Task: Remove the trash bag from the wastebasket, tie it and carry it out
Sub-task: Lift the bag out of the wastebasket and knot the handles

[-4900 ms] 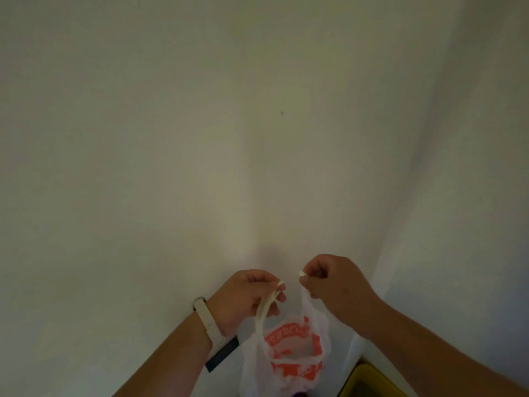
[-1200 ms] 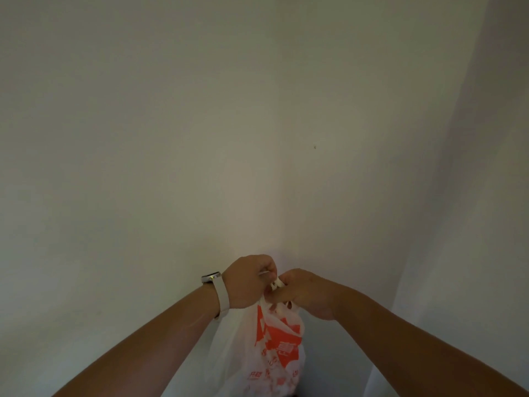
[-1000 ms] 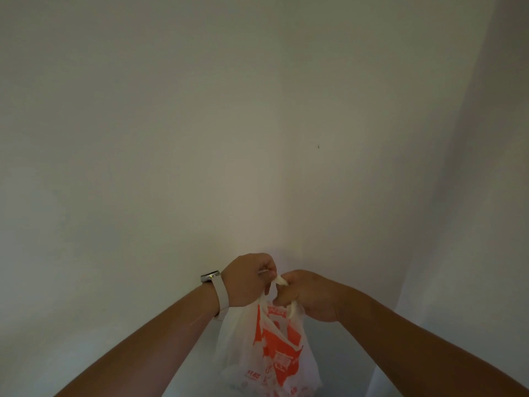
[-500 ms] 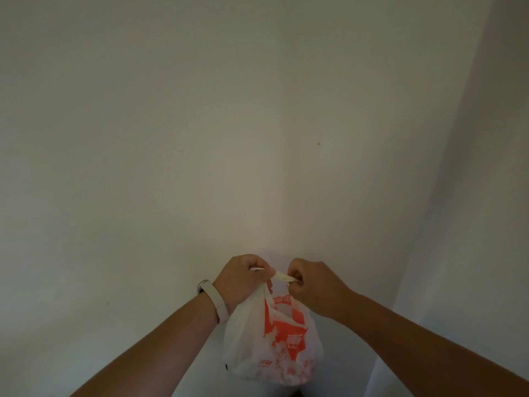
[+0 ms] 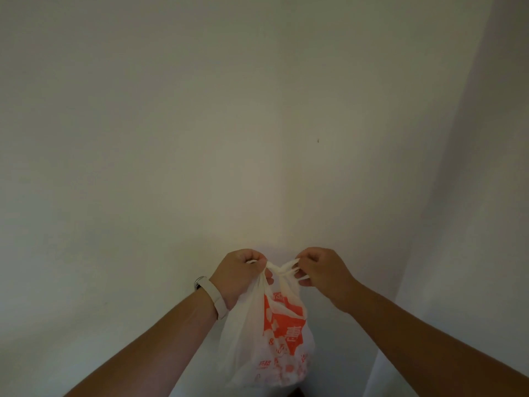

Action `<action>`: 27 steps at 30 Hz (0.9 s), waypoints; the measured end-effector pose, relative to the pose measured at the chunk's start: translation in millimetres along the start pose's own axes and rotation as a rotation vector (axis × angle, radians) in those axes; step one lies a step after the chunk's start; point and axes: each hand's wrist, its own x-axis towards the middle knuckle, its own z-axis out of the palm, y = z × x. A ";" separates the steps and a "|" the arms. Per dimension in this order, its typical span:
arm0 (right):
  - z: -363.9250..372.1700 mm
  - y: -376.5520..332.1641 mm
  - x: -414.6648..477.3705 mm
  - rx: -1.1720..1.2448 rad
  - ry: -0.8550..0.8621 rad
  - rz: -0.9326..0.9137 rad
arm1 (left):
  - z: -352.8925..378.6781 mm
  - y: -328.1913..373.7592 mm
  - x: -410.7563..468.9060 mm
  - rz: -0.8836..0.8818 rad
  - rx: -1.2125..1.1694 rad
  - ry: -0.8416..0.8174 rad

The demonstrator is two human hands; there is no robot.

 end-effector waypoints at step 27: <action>-1.7 -3.9 7.2 0.704 -0.291 0.206 | -7.2 -47.2 -1.0 -0.119 -0.590 0.005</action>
